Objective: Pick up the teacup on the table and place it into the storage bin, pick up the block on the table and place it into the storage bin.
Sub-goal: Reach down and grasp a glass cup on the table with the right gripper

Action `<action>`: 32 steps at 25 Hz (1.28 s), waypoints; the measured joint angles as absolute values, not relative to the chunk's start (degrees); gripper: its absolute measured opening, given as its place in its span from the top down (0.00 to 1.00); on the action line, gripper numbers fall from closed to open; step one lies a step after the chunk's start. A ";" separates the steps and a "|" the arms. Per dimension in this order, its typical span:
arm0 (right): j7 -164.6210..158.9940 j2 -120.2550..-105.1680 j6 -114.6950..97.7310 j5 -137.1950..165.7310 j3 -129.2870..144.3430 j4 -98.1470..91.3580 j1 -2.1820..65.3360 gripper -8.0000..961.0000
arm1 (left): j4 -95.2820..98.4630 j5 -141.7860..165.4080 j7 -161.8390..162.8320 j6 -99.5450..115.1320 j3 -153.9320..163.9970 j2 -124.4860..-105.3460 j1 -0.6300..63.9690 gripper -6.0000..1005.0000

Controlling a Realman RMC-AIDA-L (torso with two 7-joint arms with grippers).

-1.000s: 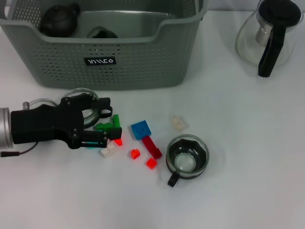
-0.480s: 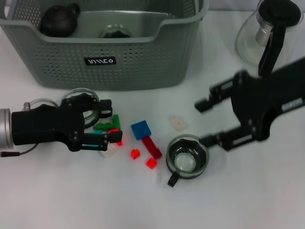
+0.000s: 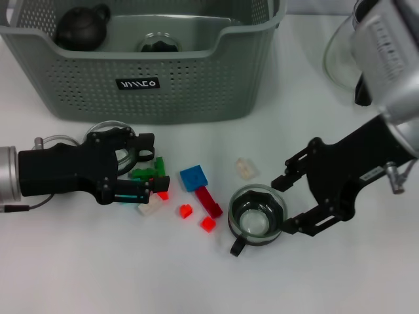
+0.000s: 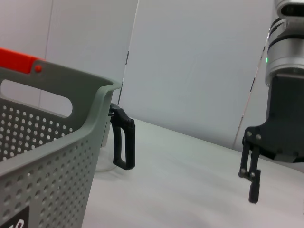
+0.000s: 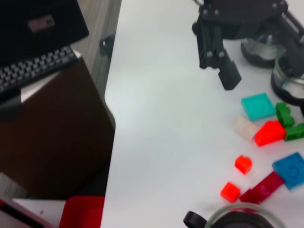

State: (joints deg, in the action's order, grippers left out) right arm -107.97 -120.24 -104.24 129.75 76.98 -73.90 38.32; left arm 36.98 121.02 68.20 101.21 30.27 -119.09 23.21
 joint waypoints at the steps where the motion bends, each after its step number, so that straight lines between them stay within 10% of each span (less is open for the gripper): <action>1: -107.94 -120.24 -103.53 130.26 77.87 -73.08 38.93 0.28 | 36.96 121.06 68.20 101.07 30.29 -119.12 23.21 0.08; 32: -113.34 -120.74 -90.52 134.65 102.79 -65.81 45.18 0.28 | 36.19 120.46 68.48 98.64 30.15 -119.44 23.11 0.08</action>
